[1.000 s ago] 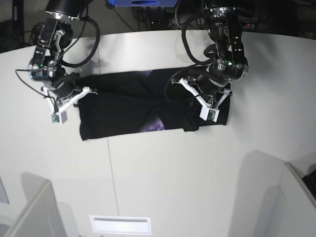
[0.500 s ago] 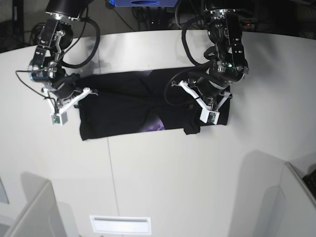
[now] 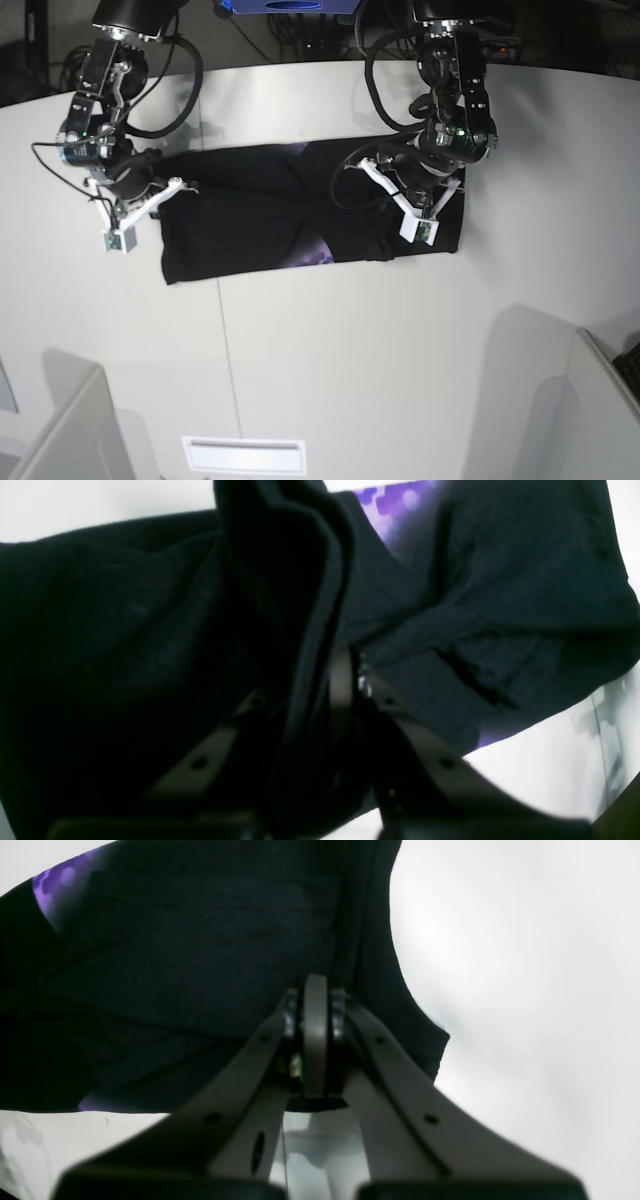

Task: Fold the T-shirt properly
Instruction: 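Press the folded end flat with the left gripper and release it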

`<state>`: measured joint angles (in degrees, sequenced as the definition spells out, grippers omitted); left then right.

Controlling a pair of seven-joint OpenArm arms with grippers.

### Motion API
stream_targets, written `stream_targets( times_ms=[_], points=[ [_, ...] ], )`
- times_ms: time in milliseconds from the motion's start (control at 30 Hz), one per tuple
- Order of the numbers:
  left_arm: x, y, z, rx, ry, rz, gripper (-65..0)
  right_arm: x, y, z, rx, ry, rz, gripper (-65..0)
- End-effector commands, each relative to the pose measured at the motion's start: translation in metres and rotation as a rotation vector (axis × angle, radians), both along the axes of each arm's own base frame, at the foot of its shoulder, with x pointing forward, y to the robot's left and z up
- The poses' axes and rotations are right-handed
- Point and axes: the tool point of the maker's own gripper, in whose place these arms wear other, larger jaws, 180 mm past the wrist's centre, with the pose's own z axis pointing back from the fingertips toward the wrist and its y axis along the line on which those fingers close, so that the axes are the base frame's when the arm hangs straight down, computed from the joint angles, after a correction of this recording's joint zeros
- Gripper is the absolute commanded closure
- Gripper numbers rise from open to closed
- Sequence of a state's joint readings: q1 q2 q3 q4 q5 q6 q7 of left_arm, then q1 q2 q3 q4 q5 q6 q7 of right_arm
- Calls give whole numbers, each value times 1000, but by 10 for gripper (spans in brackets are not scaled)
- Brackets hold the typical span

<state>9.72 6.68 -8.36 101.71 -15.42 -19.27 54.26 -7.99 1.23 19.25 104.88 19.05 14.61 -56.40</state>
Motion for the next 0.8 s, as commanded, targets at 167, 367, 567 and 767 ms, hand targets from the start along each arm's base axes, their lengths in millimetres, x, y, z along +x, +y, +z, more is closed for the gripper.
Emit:
stream_targets(
  times_ms=[167, 367, 567, 767],
  points=[
    [9, -4, 12, -23, -47, 6, -38, 9, -2, 11, -6, -49, 4, 0],
    [10, -4, 13, -25, -51, 7, -257, 9, -2, 11, -6, -50, 5, 0],
    [15, -27, 21, -44, -72, -53, -425, 9, -2, 11, -6, -49, 5, 0],
    [17, -86, 29, -77, -96, -218, -438, 9, -2, 11, -6, -46, 6, 0]
  ],
)
